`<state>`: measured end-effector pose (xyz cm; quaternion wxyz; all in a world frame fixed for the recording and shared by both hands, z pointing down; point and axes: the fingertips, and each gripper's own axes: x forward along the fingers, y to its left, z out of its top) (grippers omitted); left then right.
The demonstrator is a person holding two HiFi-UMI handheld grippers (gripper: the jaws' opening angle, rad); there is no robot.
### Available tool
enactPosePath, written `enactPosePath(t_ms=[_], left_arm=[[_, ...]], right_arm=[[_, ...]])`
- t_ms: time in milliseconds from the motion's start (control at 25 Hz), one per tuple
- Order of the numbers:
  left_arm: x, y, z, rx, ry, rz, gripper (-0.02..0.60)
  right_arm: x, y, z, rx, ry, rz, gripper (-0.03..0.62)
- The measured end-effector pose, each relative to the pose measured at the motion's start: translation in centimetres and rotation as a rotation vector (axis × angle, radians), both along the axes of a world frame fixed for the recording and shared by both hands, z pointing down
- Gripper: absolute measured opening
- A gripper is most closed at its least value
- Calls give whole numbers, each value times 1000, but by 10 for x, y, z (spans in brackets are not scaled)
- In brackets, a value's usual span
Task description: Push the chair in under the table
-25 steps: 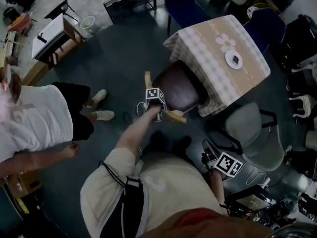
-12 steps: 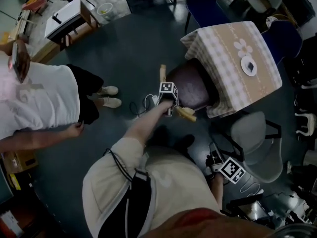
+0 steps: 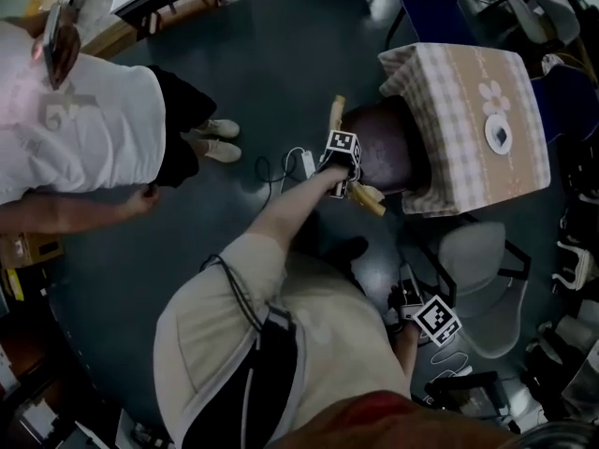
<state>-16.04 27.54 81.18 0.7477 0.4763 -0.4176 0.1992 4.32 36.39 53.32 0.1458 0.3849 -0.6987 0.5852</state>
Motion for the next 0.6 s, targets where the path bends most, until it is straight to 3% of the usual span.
enactPosePath(t_ms=[440,600], left_arm=[[2,-7,11,-17,-49,-1,264],[4,-6,10,-13,-64,-19,264]], right_arm=[[-24,-11,26,-3,12,-161,9],[-27,-9,38,-32,-34,-186,9]])
